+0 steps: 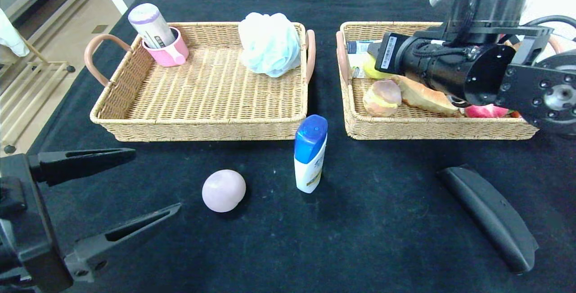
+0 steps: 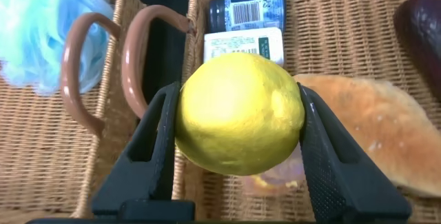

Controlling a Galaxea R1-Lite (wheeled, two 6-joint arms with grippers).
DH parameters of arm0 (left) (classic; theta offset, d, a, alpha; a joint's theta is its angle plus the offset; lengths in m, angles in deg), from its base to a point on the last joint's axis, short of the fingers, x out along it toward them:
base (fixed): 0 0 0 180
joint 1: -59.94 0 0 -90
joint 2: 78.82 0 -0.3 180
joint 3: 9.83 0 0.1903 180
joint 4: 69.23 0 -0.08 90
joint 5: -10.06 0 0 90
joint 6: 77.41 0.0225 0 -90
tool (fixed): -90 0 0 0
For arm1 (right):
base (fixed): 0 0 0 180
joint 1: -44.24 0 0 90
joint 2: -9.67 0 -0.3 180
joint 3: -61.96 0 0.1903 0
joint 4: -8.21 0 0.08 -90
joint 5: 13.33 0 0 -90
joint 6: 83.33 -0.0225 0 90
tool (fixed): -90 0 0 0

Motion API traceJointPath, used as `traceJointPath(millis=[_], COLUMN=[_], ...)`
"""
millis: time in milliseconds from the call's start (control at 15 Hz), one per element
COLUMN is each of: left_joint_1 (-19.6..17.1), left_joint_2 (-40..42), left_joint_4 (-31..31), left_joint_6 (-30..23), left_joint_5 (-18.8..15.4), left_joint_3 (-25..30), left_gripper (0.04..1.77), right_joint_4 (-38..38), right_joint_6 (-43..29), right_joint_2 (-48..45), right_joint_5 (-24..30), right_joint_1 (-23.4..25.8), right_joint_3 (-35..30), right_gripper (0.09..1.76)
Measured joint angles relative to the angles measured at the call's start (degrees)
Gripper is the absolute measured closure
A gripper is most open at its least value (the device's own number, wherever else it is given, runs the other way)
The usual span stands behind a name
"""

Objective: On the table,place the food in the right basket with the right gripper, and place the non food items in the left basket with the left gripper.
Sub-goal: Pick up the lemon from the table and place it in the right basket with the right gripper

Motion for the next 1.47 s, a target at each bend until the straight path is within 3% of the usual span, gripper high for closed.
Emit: traceJointPath(millis=[400,667,1000,1467], left_joint_1=[0.00,0.00,0.04,0.04], left_joint_2=[-0.04,-0.09,-0.09,-0.30], left_joint_4=[0.00,0.00,0.00,-0.06], left_joint_6=[0.00,0.00,0.06,0.06], left_joint_5=[0.01,-0.07,-0.10,-0.07], left_joint_3=[0.07,0.07,0.10,0.27], left_gripper=[0.09,0.09,0.09,0.09], right_joint_4=[17.37,17.86,18.03,17.20], right_joint_6=[11.43,12.53,12.51,12.58], right_joint_2=[2.01,2.71,3.01,1.44], right_joint_5=[-0.61,-0.63,-0.63,-0.63], right_joint_1=[0.82,0.55,0.83,0.74], right_joint_3=[-7.67,-8.33,-8.27,-8.50], right_gripper=[0.77,0.77,0.46,0.27])
